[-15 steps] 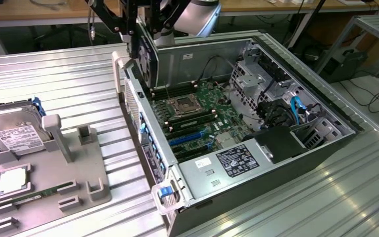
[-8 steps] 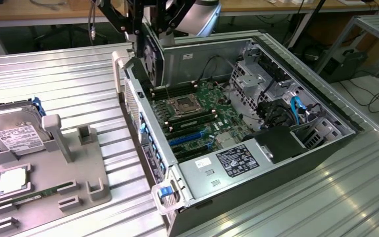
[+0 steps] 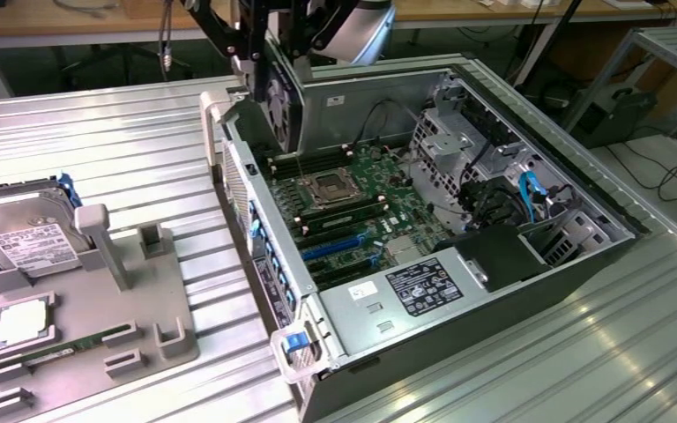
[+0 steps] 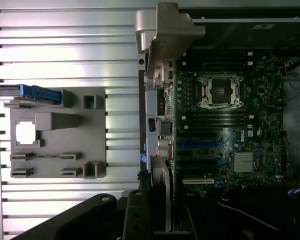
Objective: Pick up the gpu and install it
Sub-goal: 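Pick up the gpu and move the gpu toward the slot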
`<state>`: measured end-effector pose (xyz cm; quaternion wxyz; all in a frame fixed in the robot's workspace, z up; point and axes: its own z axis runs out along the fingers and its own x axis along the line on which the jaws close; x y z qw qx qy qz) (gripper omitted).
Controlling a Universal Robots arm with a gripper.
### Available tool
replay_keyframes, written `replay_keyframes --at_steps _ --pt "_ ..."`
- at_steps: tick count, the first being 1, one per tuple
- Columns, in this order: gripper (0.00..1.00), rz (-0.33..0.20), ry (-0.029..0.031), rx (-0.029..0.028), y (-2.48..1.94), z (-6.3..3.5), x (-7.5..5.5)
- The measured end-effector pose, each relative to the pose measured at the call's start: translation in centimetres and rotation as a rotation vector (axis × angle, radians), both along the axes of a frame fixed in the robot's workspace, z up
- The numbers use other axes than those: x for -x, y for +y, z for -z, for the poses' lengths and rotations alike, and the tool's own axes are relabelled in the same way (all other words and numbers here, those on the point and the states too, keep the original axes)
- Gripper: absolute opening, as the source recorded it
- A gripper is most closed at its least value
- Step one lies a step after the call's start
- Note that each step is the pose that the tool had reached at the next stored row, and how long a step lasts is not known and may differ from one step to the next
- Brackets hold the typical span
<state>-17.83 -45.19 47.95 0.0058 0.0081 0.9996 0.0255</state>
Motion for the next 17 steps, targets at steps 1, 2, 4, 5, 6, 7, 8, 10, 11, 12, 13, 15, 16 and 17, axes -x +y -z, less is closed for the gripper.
replay_keyframes --at_steps 1,2,4,5,6,7,8,10,11,12,13,15,16,17 --pt "0.28 0.000 0.0000 0.0000 0.00 0.00 -0.1" --pt "0.28 0.000 0.0000 0.0000 0.00 0.00 -0.2" --pt "0.28 0.000 0.0000 0.0000 0.00 0.00 -0.4" --pt "0.28 0.000 0.0000 0.0000 0.00 0.00 -0.5" --pt "0.28 0.000 0.0000 0.0000 0.00 0.00 -0.6" --pt "0.28 0.000 0.0000 0.0000 0.00 0.00 -0.7" --pt "0.28 0.000 0.0001 0.0001 0.00 -0.01 -0.8" --pt "0.28 0.000 0.0000 0.0000 0.00 0.00 -1.0" --pt "0.28 0.000 0.0000 0.0000 0.00 0.00 -1.2" --pt "0.28 0.000 0.0000 0.0000 0.00 0.00 -1.3" --pt "0.28 0.000 0.0000 0.0000 0.00 0.00 -1.4" --pt "0.28 0.000 0.0000 0.0000 0.00 0.00 -1.6" --pt "0.28 0.000 0.0000 0.0000 0.00 0.00 -1.8" --pt "0.28 0.000 0.0000 0.0000 0.00 0.00 -1.9"
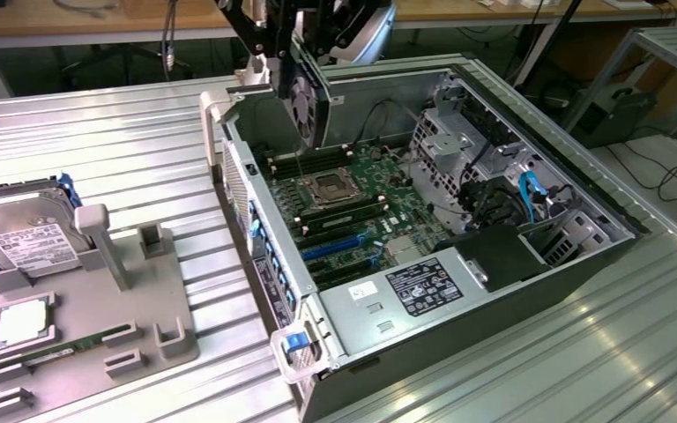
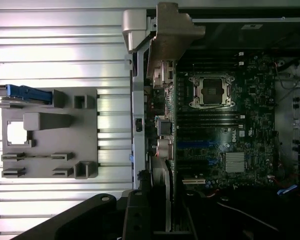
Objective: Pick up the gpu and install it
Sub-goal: 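Pick up the gpu and move the gpu toward the slot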
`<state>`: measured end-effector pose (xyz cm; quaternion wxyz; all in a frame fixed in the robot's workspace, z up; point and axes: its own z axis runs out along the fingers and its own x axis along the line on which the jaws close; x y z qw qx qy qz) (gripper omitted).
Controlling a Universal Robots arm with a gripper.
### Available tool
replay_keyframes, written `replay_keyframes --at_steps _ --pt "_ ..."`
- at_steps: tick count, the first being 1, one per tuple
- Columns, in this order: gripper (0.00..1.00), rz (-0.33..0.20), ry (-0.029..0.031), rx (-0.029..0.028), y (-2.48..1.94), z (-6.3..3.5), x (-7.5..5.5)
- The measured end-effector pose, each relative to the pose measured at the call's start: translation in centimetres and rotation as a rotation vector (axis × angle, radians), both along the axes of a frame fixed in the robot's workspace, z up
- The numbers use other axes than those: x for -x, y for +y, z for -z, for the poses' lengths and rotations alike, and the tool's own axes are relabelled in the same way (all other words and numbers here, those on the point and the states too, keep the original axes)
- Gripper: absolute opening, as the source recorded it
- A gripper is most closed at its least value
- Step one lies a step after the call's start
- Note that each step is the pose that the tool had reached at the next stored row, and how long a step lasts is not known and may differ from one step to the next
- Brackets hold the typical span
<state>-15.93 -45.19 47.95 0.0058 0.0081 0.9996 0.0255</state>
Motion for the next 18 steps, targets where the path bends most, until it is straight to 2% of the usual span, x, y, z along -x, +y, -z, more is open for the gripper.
replay_keyframes --at_steps 18 --pt "0.28 0.000 0.0000 0.0000 0.00 0.00 -2.3"
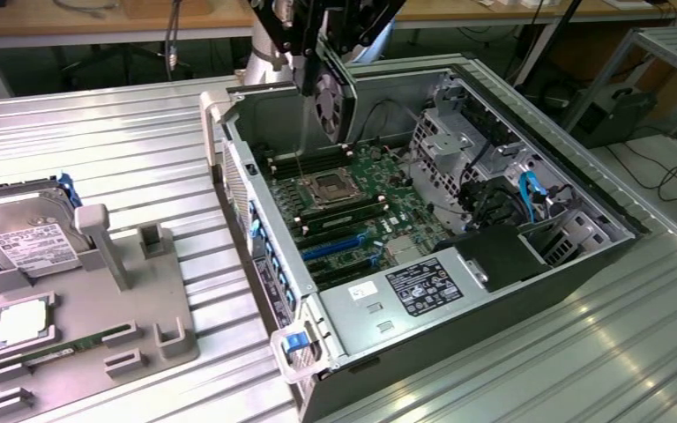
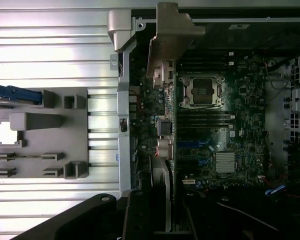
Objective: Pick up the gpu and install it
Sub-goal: 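Pick up the gpu and move the gpu toward the slot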
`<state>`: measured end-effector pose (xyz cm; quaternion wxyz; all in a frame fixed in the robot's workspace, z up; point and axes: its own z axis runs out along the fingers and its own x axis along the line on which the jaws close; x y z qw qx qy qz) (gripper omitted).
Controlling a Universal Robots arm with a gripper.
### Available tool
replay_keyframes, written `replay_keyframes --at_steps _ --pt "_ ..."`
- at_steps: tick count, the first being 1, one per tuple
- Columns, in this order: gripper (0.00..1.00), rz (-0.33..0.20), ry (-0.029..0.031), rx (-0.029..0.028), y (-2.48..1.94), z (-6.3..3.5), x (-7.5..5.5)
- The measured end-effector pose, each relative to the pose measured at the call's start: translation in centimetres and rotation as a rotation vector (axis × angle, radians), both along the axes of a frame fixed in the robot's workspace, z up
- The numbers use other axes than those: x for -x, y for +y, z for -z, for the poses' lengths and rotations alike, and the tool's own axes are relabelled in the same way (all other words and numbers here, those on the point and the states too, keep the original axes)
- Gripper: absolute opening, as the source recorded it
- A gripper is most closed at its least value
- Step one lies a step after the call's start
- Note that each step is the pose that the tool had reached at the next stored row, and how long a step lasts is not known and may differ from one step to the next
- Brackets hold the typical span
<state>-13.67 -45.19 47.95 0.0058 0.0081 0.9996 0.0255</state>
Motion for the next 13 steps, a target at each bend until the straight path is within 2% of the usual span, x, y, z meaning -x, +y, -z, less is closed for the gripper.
replay_keyframes --at_steps 13 --pt "0.28 0.000 0.0000 0.0000 0.00 0.00 -2.0"
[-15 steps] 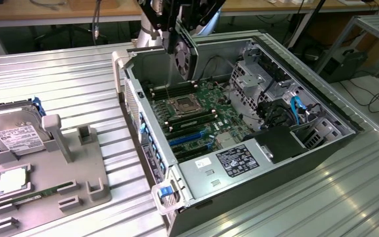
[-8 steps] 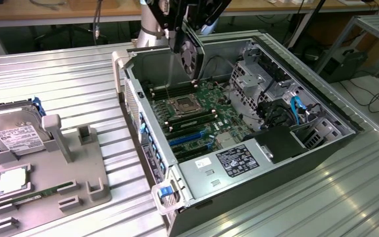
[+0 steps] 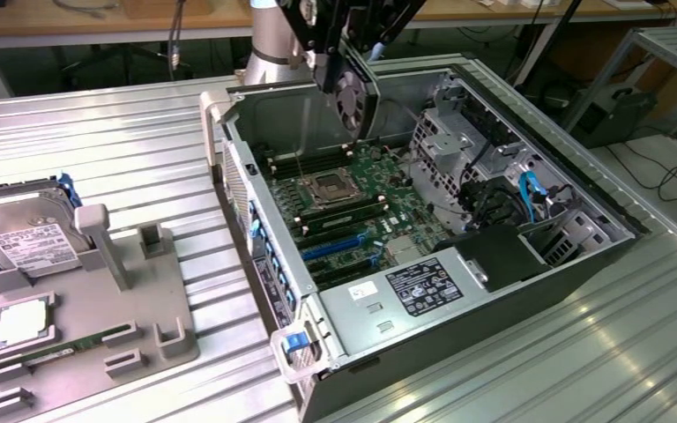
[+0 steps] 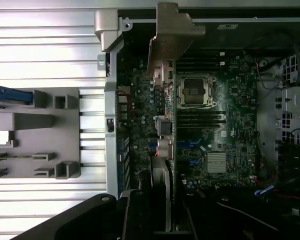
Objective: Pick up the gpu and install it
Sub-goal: 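Pick up the gpu and move the gpu toward the slot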
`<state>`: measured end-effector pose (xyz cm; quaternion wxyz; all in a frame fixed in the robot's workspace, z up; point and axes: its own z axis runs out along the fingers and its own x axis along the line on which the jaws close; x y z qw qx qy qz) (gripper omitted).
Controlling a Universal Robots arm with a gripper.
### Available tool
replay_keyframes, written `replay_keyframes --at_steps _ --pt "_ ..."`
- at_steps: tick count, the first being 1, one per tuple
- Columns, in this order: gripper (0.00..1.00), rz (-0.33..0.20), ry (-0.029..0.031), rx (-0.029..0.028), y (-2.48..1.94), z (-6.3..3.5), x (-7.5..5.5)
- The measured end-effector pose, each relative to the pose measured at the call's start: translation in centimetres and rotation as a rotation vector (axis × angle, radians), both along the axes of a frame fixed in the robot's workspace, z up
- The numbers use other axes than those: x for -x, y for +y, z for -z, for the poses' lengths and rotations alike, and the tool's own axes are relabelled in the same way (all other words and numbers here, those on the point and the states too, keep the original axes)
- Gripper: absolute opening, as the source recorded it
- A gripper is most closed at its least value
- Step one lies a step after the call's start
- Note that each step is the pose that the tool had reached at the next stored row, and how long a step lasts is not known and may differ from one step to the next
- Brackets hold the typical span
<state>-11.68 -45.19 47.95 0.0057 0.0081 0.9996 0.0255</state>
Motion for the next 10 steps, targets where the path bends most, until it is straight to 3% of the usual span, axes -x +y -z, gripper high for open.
replay_keyframes --at_steps 10 --pt "0.28 0.000 0.0000 0.0000 0.00 0.00 -1.5"
